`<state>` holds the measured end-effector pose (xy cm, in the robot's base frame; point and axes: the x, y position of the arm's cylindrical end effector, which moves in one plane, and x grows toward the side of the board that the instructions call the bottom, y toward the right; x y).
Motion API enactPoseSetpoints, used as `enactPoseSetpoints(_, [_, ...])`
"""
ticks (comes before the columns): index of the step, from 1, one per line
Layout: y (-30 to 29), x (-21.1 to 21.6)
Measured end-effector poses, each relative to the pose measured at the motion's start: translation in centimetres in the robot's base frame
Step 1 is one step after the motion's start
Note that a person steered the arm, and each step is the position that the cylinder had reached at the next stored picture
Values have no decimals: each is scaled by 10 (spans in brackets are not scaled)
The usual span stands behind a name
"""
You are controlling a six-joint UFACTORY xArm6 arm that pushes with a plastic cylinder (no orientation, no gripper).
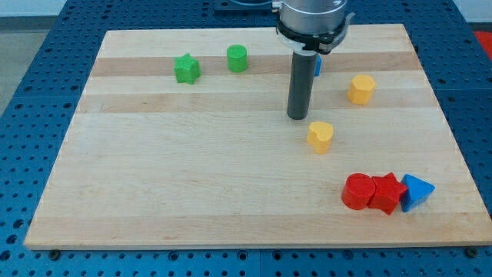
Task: Push the yellow heart to the top of the blue triangle
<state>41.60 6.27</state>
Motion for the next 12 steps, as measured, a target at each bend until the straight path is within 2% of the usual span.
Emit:
enactPoseSetpoints(2, [28, 24])
enactPoseSetpoints(4, [-33, 24])
enactPoseSetpoints(5, [-30, 45])
enactPoseSetpoints(7, [63, 48])
enactPoseSetpoints(10, [77, 30])
enactPoseSetpoints(12, [121, 56])
